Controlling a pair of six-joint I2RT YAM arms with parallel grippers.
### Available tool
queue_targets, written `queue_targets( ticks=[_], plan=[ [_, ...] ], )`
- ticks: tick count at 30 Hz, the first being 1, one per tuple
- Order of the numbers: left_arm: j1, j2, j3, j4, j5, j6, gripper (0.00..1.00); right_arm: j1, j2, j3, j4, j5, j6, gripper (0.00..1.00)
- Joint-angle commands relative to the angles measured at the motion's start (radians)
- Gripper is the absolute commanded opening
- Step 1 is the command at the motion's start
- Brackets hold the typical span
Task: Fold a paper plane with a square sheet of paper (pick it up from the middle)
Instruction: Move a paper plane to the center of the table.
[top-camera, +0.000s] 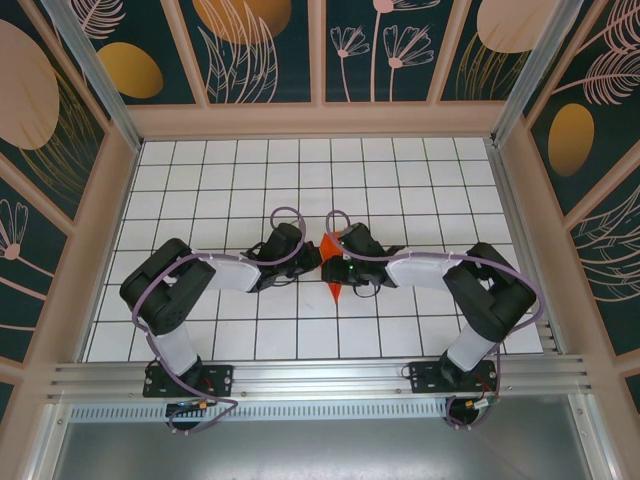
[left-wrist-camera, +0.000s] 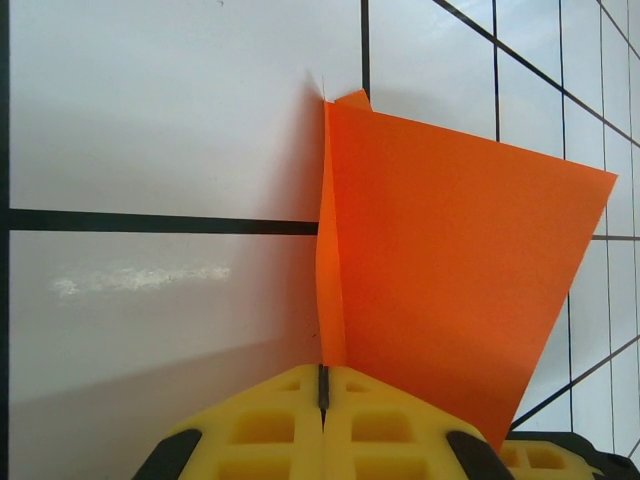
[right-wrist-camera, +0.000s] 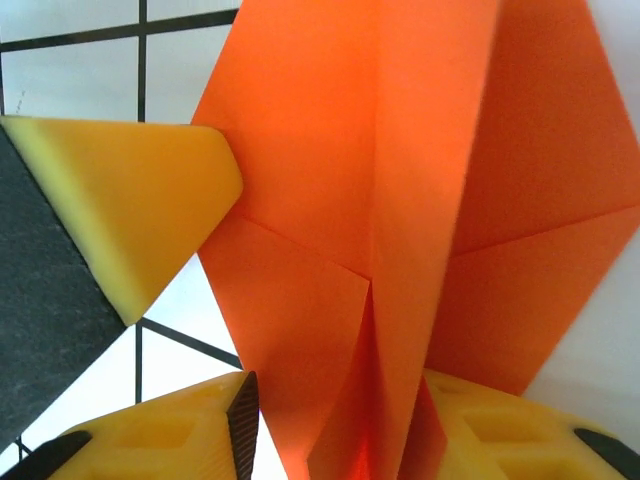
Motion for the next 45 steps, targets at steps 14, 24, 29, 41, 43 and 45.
queue_targets(
  ticks=[14,24,29,41,43,45],
  plan=[
    [-0.006,-0.018,-0.022,-0.047,-0.042,0.026,0.02,0.008,0.011,0.033,-0.047,0.095,0.060,0.27],
    [-0.004,-0.142,0.042,-0.284,-0.202,0.072,0.34,0.022,-0.011,0.099,-0.174,0.253,0.030,0.07],
    [-0.005,-0.209,0.062,-0.417,-0.362,0.070,0.53,0.023,-0.052,0.120,-0.274,0.356,-0.014,0.07],
    [-0.002,-0.281,0.026,-0.539,-0.585,-0.028,0.88,0.012,0.024,0.153,-0.320,0.392,-0.033,0.09],
    [-0.002,-0.295,0.017,-0.539,-0.597,-0.035,0.91,0.012,0.034,0.158,-0.312,0.389,-0.027,0.16],
    [-0.002,-0.303,0.011,-0.532,-0.596,-0.032,0.92,0.012,0.035,0.152,-0.299,0.386,-0.017,0.21]
  ],
)
